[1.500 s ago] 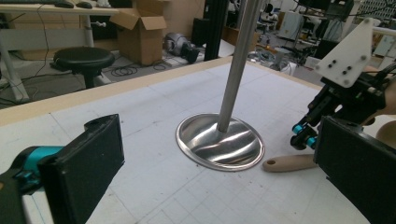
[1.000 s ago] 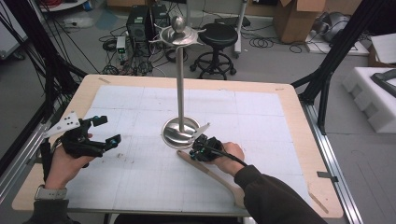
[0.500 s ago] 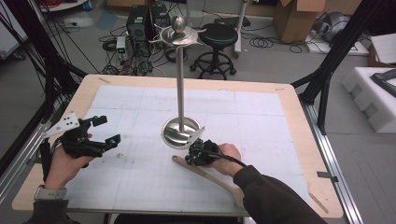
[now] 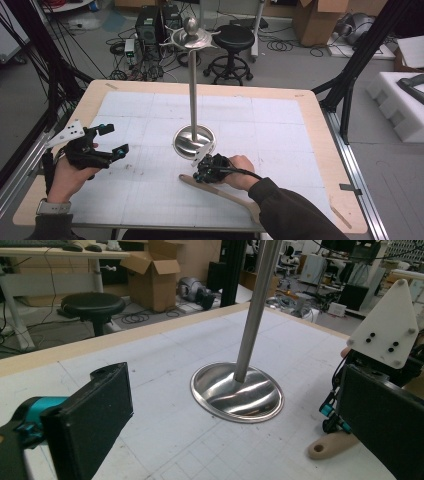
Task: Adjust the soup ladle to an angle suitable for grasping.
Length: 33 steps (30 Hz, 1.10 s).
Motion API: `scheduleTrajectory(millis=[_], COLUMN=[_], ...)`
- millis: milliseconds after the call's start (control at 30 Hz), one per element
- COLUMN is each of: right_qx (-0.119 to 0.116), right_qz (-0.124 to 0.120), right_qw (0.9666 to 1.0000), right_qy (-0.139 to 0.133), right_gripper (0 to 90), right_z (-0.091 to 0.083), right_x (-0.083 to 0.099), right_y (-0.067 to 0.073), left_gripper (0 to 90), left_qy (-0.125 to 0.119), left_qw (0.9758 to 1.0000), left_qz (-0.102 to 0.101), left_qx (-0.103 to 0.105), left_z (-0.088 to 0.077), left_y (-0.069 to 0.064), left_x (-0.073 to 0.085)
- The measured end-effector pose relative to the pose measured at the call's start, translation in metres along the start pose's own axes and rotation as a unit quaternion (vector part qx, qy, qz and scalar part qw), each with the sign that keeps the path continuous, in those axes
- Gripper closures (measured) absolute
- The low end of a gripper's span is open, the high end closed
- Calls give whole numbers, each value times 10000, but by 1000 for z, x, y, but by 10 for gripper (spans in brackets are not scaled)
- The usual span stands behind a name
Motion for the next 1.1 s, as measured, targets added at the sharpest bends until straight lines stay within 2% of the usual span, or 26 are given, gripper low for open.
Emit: scheduleTrajectory(millis=[467,600,700,900,1000,1100], right_qx=[-366,-503,-493,-501,-532,-457], right_qz=[-410,-456,-535,-457,-319,-197], right_qw=[9985,9977,9974,9977,9980,9986], right_qy=[5,0,13,58,157,187], right_gripper=[900,900,900,900,898,849], right_z=[3,3,4,3,0,-7], right_x=[-8,-9,-10,-10,-9,-8], right_y=[16,22,21,21,22,21], left_gripper=[22,22,22,22,22,22], left_qy=[-3,-6,-8,3,-14,-24], left_qw=[10000,10000,10000,10000,10000,10000], left_qz=[-1,0,2,16,1,-8], left_qx=[-1,-2,4,4,-6,-17], left_z=[0,0,0,-1,-2,-3], left_y=[0,-1,-1,0,0,2], left_x=[0,0,0,0,0,0])
Point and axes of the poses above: each handheld gripper's, and its own axes: z roughly forward along the jaws, x roughly out of its underside, y roughly to its left, the point moved 2 cm from there along z, roughly forward along the jaws, and after that the axes turned 4 degrees about x, right-handed, at the moved point
